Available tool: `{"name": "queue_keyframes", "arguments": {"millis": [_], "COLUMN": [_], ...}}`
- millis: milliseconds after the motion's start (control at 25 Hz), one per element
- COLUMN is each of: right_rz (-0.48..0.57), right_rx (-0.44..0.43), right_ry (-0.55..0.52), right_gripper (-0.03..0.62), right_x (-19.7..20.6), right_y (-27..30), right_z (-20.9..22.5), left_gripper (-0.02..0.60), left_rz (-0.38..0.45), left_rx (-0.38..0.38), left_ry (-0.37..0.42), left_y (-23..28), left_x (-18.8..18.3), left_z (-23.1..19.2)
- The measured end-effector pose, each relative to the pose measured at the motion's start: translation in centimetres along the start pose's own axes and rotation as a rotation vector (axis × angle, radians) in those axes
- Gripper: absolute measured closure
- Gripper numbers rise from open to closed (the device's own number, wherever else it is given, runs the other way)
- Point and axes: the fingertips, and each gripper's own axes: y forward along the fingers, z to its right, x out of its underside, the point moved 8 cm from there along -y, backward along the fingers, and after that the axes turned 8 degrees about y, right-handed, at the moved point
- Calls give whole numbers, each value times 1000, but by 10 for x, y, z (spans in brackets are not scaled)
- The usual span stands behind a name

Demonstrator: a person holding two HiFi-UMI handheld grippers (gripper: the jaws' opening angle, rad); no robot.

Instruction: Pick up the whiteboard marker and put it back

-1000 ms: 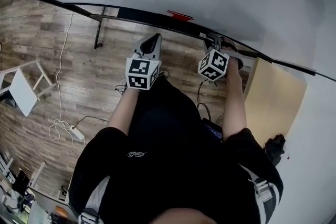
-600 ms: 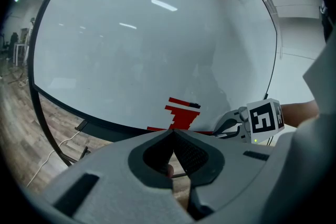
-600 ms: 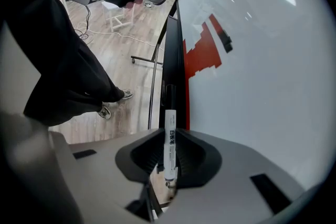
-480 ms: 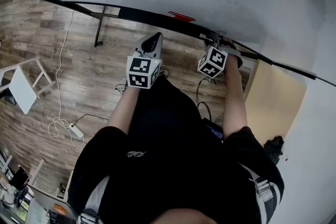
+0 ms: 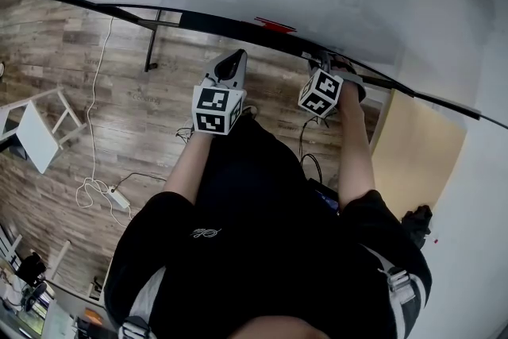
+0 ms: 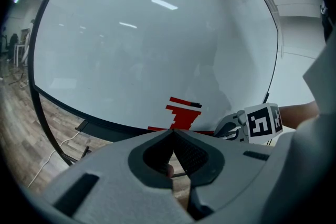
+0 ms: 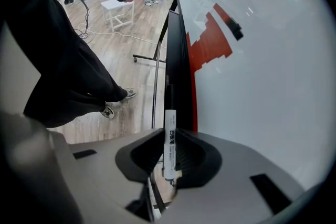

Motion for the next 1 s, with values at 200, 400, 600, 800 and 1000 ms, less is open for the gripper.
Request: {"name": "queue_keyframes", "arguments": {"millis": [200, 400, 600, 800, 1000], "right_rz": [2, 14, 18, 36, 217], "right_rx": [2, 20, 44, 121, 198], "right_ry": [21, 23, 14, 36, 289], "right_gripper": [540, 531, 520, 503, 522], "right_x": [0, -1, 1, 3, 10], "right_y": [1, 0, -1, -7, -44], "right_z": [0, -1, -1, 1, 1], "left_gripper": [575, 575, 575, 575, 575], "left_rz": [0, 0, 0, 5, 21], "left_rx": [-4, 3, -1, -2, 3], "left_ry": [-7, -10, -7, -5, 22], "left_y": [-2, -5, -8, -12, -14], "left_x": [1, 3, 5, 5, -2], "left_z": [0, 2, 4, 5, 15]}}
